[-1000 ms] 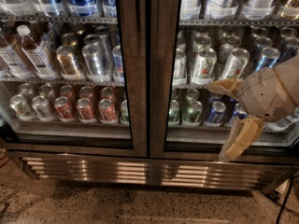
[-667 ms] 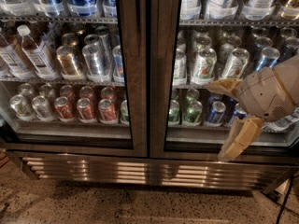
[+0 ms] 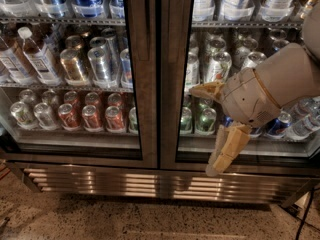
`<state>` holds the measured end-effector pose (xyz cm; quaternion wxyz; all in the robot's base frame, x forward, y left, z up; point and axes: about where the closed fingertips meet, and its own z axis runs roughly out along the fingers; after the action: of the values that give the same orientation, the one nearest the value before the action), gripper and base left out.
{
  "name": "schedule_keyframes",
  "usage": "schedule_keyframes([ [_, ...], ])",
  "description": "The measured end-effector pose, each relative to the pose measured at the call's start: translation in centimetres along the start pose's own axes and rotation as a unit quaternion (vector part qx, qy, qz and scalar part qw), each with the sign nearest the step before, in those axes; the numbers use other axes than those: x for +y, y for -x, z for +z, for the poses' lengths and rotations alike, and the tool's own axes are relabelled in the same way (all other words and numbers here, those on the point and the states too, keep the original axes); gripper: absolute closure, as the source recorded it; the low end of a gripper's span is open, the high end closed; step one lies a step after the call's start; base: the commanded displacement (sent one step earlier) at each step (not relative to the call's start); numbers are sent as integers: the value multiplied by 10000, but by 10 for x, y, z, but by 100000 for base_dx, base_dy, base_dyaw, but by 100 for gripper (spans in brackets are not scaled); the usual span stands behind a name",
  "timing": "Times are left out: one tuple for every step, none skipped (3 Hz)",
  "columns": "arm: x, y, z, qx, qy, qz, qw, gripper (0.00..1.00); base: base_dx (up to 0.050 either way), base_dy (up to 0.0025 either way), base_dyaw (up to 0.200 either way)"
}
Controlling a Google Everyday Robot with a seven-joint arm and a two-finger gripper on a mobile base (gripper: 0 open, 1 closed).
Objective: Open right fridge door
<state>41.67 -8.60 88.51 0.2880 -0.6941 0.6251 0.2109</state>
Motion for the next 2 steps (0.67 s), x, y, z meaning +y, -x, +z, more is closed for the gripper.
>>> schedule_keyframes([
  [0, 1, 0, 0, 2, -7, 10000, 0, 0, 0, 0],
  [0, -2, 2, -443, 107, -51, 9989, 0, 0, 0, 0],
])
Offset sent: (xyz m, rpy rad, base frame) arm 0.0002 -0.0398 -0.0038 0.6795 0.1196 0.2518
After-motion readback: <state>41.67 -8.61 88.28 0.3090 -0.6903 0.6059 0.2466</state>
